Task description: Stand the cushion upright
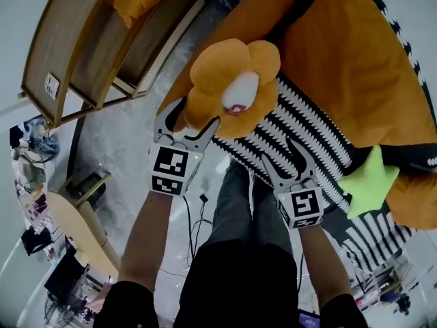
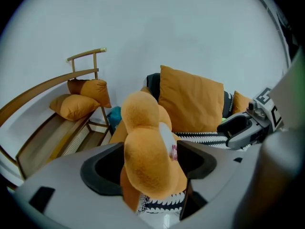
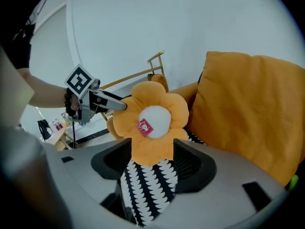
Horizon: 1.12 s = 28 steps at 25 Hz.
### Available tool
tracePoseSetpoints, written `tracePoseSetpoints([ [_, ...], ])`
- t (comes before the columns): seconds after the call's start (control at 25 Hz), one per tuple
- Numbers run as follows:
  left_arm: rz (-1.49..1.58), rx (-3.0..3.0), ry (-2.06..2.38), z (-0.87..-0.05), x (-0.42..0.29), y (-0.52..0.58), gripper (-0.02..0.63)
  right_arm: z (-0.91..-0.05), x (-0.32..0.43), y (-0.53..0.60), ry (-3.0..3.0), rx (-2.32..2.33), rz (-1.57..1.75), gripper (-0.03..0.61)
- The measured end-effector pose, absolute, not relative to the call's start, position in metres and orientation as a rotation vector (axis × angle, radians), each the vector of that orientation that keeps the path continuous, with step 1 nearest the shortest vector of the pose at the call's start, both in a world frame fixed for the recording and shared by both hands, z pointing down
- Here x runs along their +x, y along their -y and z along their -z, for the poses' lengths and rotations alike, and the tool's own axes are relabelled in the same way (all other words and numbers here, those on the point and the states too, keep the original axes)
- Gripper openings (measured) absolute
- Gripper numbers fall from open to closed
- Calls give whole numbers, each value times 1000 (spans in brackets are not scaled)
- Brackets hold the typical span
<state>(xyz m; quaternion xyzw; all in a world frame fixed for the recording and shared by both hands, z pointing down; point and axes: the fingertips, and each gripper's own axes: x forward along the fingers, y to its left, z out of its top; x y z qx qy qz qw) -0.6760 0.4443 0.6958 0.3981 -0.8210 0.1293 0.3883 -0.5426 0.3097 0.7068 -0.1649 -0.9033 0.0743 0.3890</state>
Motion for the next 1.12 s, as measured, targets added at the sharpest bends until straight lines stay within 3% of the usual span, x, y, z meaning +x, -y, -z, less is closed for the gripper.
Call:
tracePoseSetpoints([
  [0.32, -236, 1065, 2148, -646, -679, -432, 365, -653, -562, -307, 2406, -400, -176, 285],
  [0.64, -168, 1240, 2182, -546, -675, -381, 365, -559, -570, -262, 2553, -245, -190, 285],
  [1.12, -188, 1595, 1977, -488, -588, -278, 364, -475, -484, -180, 2717, 147, -283, 284],
])
